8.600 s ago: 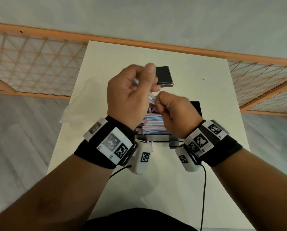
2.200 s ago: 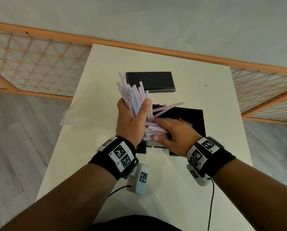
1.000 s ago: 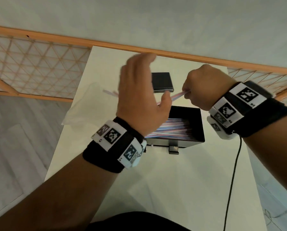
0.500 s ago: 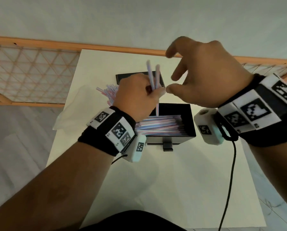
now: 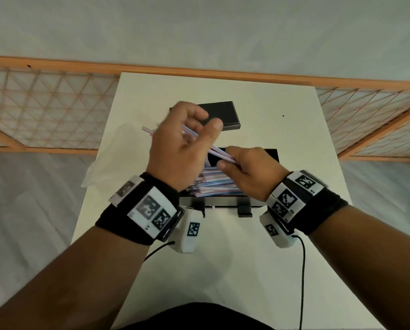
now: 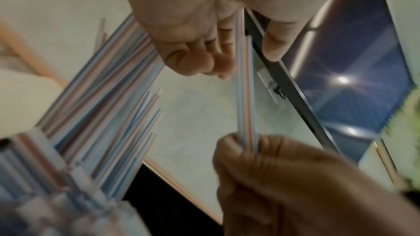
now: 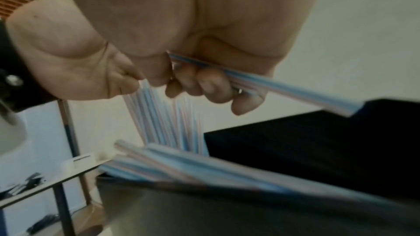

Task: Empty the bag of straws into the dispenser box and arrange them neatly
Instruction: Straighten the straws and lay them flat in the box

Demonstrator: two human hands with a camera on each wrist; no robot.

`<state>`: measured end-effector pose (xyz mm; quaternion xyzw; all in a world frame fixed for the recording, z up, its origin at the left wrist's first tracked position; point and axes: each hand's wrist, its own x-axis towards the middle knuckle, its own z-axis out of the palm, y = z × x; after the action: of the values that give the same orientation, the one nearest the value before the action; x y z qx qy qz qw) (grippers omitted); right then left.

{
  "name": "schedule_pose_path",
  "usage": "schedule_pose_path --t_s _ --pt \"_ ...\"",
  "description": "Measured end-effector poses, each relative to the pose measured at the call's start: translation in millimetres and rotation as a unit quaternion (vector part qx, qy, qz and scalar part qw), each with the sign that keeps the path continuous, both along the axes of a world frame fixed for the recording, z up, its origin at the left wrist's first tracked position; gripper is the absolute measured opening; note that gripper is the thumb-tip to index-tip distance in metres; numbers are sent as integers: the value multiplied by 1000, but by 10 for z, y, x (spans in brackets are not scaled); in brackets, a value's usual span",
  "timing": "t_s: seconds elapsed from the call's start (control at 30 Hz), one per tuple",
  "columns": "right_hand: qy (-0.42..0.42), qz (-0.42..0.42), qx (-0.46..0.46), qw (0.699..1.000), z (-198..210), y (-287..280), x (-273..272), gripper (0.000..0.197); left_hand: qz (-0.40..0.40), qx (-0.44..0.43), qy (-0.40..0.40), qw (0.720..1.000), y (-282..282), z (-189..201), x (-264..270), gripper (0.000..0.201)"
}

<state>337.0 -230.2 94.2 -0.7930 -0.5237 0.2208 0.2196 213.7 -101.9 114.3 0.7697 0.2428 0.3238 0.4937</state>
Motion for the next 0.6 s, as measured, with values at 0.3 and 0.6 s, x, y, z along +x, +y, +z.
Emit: schedule_pose_path --t_s 0.3,0.6 --pt "-25 -2 -51 998 -225 -4 68 66 65 174 -31 982 95 -32 -247 33" --pt "-11 11 -212 977 -428 164 42 111 182 -296 -64 935 252 -592 -156 91"
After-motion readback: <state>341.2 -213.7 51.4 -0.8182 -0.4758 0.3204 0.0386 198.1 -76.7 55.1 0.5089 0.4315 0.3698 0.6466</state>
